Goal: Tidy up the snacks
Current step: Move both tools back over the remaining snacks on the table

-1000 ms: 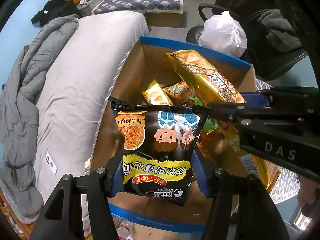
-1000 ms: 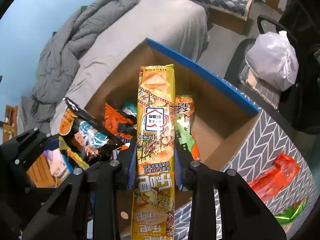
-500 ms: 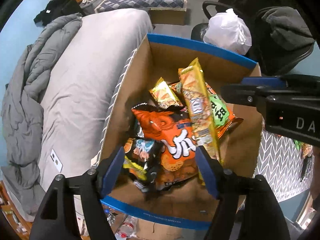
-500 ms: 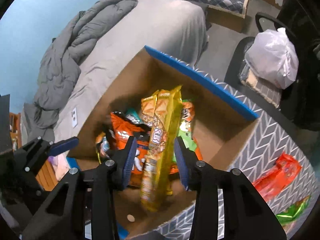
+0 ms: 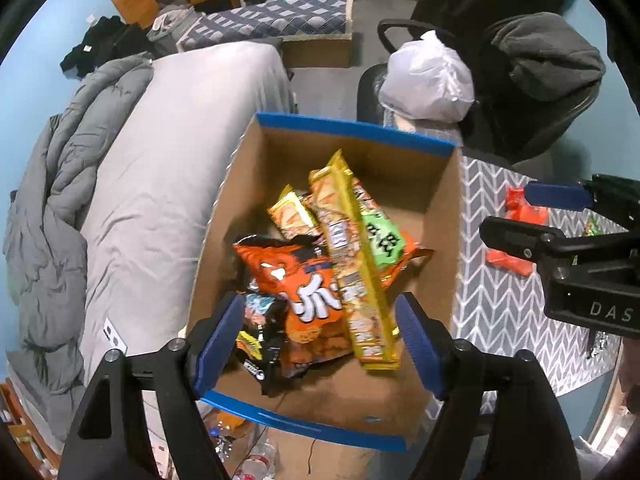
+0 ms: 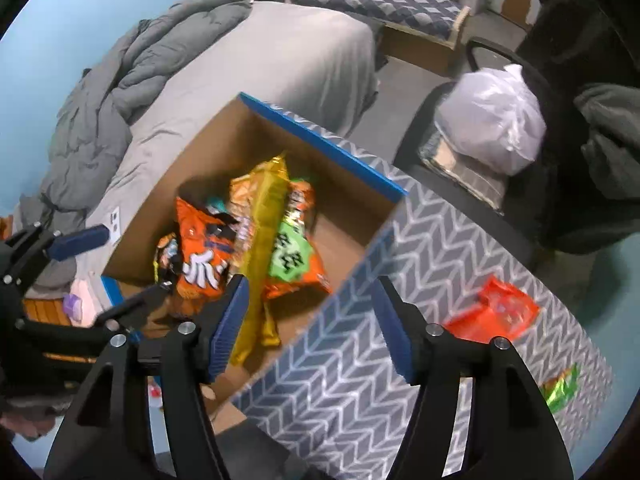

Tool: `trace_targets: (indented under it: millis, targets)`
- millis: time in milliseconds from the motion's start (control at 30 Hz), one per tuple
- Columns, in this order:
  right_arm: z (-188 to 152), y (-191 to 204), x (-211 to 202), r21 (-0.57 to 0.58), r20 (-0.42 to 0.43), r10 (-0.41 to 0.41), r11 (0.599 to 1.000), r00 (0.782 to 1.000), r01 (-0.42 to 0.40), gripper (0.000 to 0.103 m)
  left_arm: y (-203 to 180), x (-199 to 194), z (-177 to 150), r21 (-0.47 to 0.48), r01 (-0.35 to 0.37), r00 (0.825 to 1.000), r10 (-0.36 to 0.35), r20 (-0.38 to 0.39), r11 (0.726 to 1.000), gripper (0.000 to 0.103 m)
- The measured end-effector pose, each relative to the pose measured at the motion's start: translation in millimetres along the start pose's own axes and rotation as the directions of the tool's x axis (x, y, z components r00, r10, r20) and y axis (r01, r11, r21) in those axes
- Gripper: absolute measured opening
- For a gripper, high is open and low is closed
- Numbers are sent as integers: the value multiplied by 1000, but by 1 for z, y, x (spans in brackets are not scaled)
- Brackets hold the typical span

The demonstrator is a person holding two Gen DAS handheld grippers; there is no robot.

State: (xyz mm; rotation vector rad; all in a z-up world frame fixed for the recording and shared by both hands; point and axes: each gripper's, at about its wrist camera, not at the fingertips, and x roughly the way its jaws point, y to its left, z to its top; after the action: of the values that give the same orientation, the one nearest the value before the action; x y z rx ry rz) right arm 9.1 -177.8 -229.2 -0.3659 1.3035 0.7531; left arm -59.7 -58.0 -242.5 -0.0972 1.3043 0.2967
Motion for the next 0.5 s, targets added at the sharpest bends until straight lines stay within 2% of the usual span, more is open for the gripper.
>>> trace_targets:
  millis: [133,500]
  targets:
    - [-12,-18,-17,37,9,-39,999,999,38,70,-16,-9,3,11,19,1000,-20,6,1000,81]
    - [-56,-76,-57,171,18,-82,982,996,77,71,-74,-16,3,77,67,998,-65,-21,995,82]
